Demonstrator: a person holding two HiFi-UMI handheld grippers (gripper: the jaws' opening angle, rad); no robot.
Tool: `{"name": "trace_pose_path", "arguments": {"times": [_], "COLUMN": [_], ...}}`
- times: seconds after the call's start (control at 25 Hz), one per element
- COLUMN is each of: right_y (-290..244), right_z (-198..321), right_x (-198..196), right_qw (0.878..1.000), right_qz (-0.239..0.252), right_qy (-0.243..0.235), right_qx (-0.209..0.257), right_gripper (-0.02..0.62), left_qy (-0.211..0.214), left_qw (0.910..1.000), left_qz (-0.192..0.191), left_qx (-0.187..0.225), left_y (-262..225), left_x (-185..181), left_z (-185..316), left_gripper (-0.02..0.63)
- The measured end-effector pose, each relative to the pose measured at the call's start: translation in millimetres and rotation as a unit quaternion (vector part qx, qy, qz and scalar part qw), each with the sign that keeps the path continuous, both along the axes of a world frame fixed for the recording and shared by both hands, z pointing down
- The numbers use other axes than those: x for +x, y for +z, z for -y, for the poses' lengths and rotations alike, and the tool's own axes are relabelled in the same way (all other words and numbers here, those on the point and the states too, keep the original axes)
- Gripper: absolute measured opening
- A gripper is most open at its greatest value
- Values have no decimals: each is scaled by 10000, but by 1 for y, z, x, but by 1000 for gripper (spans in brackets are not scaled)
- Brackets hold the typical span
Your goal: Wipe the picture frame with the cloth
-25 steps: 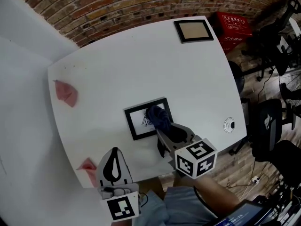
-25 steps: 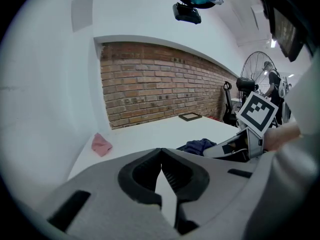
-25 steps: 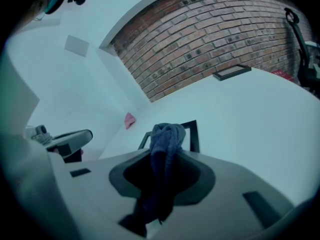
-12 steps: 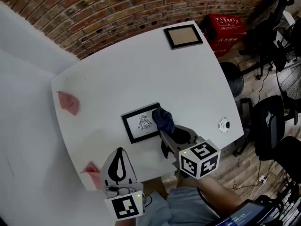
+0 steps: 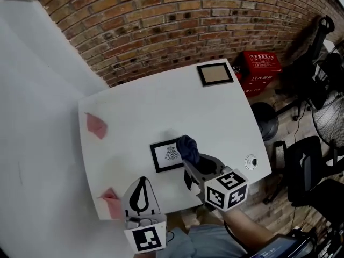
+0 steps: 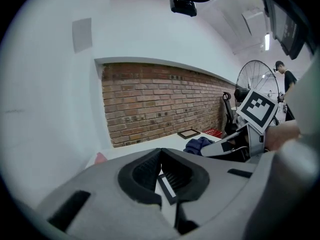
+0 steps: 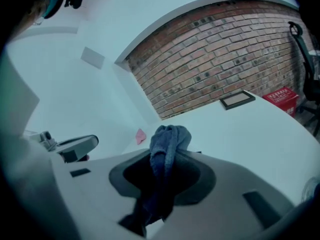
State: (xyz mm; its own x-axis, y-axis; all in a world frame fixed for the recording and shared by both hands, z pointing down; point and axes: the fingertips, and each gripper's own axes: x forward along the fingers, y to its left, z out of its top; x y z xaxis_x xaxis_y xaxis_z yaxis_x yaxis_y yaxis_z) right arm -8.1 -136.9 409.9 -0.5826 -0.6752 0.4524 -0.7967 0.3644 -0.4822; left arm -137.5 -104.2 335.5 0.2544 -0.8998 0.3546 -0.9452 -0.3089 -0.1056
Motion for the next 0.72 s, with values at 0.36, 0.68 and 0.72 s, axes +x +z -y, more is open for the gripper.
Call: {"name": "trace_pose_path", "arguments": {"times": [0.36, 0.68, 0.72], "right_y": [-8, 16, 21], "right_z": [10, 20, 20], "right_x": [-55, -98, -102], "right_qw": [9987, 9965, 9962], "right_qz": [61, -24, -36], "right_qy": [-497, -808, -835], "right_qx": [43, -197, -244], "right_gripper": [109, 109, 109], "left_qy": [-495, -748, -766], "left_qw": [9988, 9969, 9967], "left_qz": [-36, -96, -106], "left_qx": [14, -202, -248], "left_y": [-5, 17, 22], "left_x": [-50, -89, -92], "left_z": [-8, 0, 1], "left_gripper": [9, 9, 9]}}
